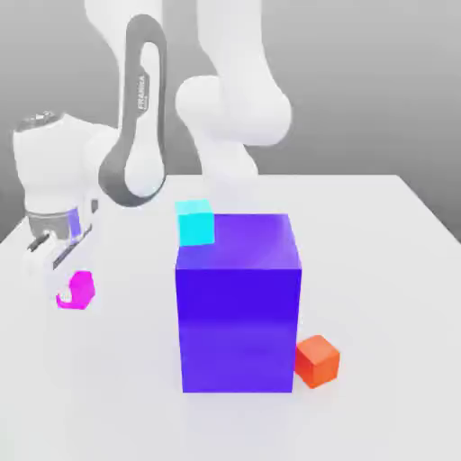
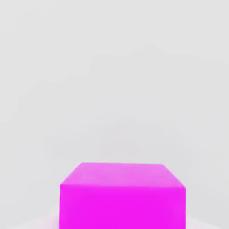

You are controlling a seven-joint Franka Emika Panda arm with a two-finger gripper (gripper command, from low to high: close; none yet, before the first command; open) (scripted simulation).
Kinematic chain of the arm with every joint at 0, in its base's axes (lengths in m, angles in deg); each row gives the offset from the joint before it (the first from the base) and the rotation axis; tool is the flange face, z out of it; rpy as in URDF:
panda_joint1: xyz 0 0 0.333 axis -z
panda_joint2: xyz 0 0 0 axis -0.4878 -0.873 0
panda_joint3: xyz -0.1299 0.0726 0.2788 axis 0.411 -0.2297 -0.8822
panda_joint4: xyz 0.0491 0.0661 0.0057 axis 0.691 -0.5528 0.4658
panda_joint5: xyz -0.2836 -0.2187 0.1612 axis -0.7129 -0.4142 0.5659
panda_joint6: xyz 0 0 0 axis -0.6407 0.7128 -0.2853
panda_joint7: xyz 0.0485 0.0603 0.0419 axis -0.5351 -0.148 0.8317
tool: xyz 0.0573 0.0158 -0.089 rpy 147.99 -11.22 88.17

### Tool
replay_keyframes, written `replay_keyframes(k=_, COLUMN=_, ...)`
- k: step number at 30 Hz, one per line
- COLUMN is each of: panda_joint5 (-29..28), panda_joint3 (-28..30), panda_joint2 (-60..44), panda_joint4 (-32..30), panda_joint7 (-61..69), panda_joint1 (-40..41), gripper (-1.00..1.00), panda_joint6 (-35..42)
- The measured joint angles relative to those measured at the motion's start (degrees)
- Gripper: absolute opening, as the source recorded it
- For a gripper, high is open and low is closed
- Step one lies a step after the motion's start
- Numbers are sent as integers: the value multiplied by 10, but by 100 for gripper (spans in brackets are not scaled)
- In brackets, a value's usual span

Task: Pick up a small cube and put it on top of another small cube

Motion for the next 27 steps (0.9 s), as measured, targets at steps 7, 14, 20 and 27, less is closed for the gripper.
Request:
replay_keyframes(k=7, panda_joint5=4, panda_joint3=-39, panda_joint2=-69, panda_joint4=136, panda_joint7=149, panda_joint1=10, gripper=-100, panda_joint6=74)
replay_keyframes(k=14, panda_joint5=-35, panda_joint3=-71, panda_joint2=-134, panda_joint4=272, panda_joint7=270, panda_joint1=6, gripper=-100, panda_joint6=145)
replay_keyframes(k=20, panda_joint5=-79, panda_joint3=-91, panda_joint2=-189, panda_joint4=381, panda_joint7=360, panda_joint1=-13, gripper=-100, panda_joint6=192)
replay_keyframes(k=27, panda_joint5=-95, panda_joint3=-82, panda_joint2=-256, panda_joint4=395, panda_joint7=360, panda_joint1=-23, gripper=100, panda_joint6=138)
